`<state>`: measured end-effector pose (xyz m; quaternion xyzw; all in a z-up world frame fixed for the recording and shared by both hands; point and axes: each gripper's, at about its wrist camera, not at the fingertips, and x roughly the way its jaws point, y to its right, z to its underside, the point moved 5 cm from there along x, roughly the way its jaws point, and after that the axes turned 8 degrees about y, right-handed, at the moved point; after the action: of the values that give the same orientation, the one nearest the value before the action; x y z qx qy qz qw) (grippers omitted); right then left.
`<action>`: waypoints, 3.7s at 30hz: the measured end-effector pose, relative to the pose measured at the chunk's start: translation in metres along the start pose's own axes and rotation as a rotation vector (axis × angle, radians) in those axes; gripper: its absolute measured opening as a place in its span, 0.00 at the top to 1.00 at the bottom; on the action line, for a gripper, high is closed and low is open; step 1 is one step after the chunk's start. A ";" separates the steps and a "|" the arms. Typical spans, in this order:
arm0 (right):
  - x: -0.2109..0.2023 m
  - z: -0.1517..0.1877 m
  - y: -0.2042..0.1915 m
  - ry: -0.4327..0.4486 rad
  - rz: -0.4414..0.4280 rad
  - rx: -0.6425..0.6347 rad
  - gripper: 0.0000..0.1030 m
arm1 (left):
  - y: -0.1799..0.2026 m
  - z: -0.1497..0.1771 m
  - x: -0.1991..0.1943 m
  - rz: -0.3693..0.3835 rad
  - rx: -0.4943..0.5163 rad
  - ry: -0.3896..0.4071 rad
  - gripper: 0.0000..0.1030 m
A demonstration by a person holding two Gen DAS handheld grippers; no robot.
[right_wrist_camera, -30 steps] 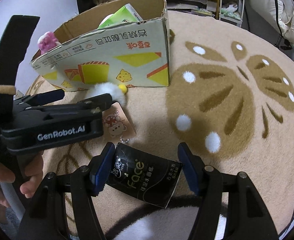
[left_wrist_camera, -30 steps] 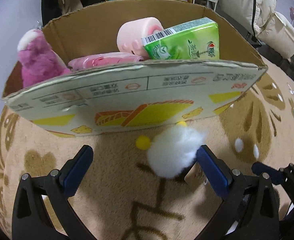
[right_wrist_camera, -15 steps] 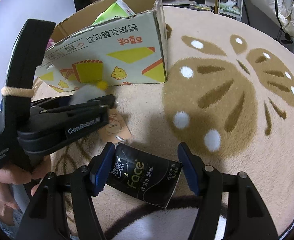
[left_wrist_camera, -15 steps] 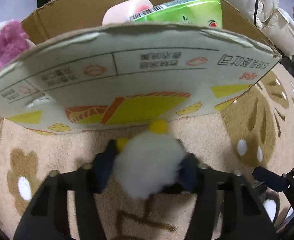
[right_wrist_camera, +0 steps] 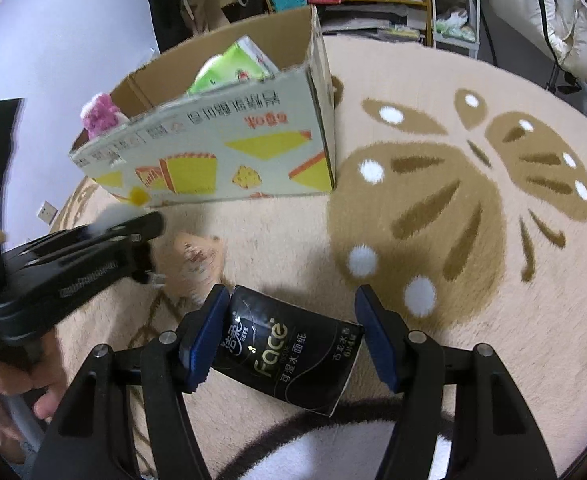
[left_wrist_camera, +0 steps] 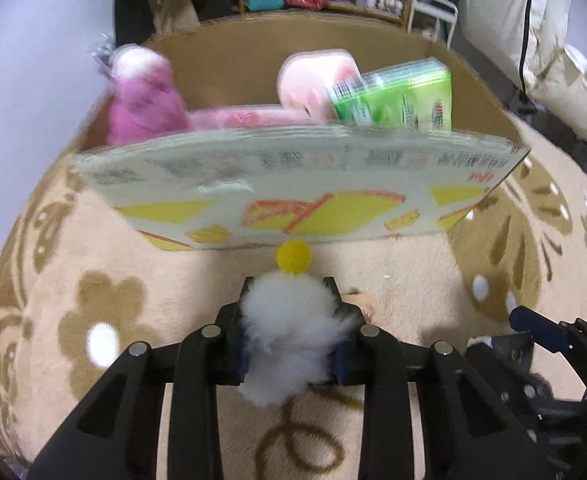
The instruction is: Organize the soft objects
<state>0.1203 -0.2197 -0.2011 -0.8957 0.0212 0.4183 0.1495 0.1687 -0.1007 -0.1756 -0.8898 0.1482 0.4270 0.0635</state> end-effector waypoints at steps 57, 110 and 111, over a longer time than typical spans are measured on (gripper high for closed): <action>0.000 -0.165 -0.024 0.256 -0.045 -0.016 0.02 | -0.069 -0.160 -0.048 -0.199 -0.015 0.337 0.17; -0.197 -0.052 -0.073 0.647 -0.125 -0.210 0.00 | -0.098 -0.032 -0.292 -0.286 -0.065 0.706 0.01; -0.196 -0.050 -0.073 0.650 -0.122 -0.214 0.00 | -0.098 -0.030 -0.290 -0.288 -0.062 0.704 0.01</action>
<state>0.0422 -0.1810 -0.0047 -0.9923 -0.0300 0.1015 0.0647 0.0506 0.0459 0.0671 -0.9952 0.0214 0.0865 0.0410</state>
